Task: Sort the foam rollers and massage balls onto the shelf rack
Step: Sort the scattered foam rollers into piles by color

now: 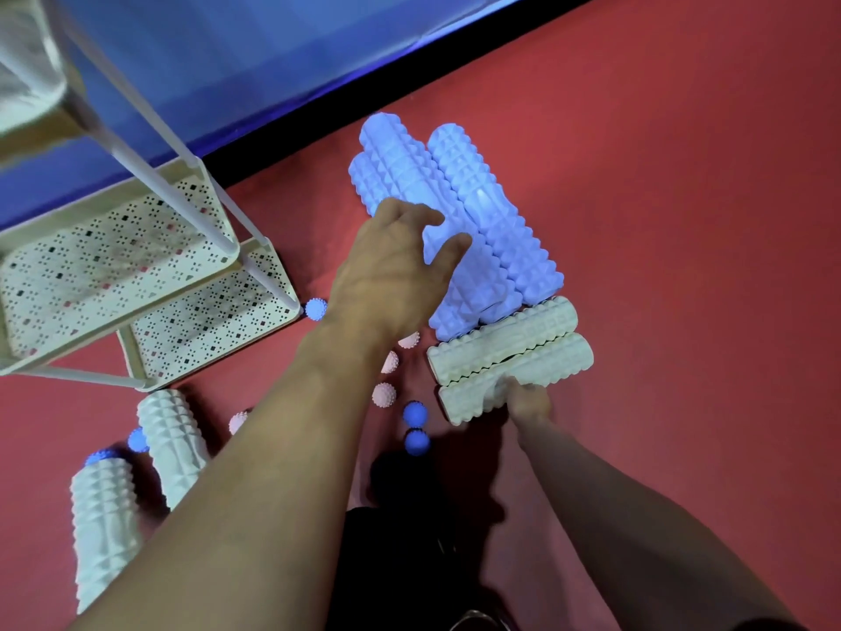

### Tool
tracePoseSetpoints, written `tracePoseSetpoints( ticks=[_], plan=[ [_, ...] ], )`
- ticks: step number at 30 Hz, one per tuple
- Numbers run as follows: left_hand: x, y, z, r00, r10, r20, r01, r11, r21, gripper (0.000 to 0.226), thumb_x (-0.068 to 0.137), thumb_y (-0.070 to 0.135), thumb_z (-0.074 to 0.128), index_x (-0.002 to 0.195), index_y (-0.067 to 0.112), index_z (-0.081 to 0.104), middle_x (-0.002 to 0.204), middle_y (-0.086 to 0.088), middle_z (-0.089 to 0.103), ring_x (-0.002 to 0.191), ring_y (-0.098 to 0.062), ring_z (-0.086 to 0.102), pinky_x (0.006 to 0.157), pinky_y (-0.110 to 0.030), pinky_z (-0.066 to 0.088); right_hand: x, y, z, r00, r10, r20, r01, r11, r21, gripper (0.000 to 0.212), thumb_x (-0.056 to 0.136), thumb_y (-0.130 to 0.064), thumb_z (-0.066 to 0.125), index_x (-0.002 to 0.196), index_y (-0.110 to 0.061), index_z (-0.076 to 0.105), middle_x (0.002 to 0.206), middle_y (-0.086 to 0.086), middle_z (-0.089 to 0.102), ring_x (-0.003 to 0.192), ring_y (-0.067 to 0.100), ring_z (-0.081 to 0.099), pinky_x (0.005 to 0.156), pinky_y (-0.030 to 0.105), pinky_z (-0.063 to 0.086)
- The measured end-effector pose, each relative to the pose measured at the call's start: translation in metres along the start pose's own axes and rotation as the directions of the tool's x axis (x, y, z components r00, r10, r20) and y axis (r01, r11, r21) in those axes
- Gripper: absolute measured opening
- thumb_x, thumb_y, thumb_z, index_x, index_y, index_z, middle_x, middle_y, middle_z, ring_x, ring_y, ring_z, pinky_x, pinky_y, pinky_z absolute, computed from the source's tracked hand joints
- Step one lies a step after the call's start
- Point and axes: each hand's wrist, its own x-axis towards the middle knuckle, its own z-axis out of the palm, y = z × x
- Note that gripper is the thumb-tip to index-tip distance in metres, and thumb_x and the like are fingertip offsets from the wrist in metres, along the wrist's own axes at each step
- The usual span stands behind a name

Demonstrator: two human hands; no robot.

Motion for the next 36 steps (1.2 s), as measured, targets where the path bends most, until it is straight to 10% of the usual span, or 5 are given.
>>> tracePoseSetpoints(
  ticks=[5,14,25,36],
  plan=[
    [-0.015,0.002,-0.009,0.997,-0.076,0.017,0.076,0.996,-0.056,0.049,0.099,0.057,0.053,0.139,0.027,0.056,0.141,0.008,0.046,0.129,-0.016,0.052,0.103,-0.041,0.048,-0.06,-0.041,-0.008,0.971,-0.23,0.067,0.239,0.953,-0.186,0.059,0.099,-0.034,0.056,0.149,-0.005,0.041,0.143,0.014,0.051,0.127,0.033,0.053,0.102,0.036,0.042],
    [-0.076,0.002,-0.089,0.987,-0.095,-0.133,0.087,0.994,-0.068,0.047,0.1,0.048,0.055,0.137,0.019,0.059,0.134,-0.004,0.058,0.12,-0.023,0.06,0.107,-0.04,0.046,-0.217,-0.115,-0.019,0.63,-0.67,0.394,0.776,0.562,-0.285,0.046,0.102,-0.033,0.054,0.142,-0.012,0.049,0.145,0.004,0.049,0.136,0.018,0.044,0.106,0.029,0.034],
    [-0.266,-0.121,-0.232,0.881,-0.285,-0.377,0.331,0.941,0.064,0.046,0.1,0.049,0.054,0.134,0.019,0.062,0.134,-0.006,0.062,0.12,-0.025,0.061,0.103,-0.038,0.048,-0.394,-0.13,0.061,0.159,-0.676,0.72,0.974,-0.011,-0.225,0.052,0.102,-0.043,0.048,0.15,-0.024,0.04,0.152,-0.001,0.042,0.136,0.02,0.045,0.109,0.033,0.037],
    [-0.411,-0.25,-0.266,0.741,-0.49,-0.458,0.536,0.844,-0.036,0.046,0.101,0.048,0.054,0.137,0.021,0.06,0.133,-0.005,0.059,0.121,-0.024,0.06,0.101,-0.038,0.047,-0.433,-0.054,0.218,0.224,-0.346,0.911,0.917,-0.243,-0.317,0.059,0.097,-0.048,0.053,0.148,-0.019,0.043,0.15,0.009,0.047,0.136,0.028,0.047,0.11,0.038,0.039]
  ],
)
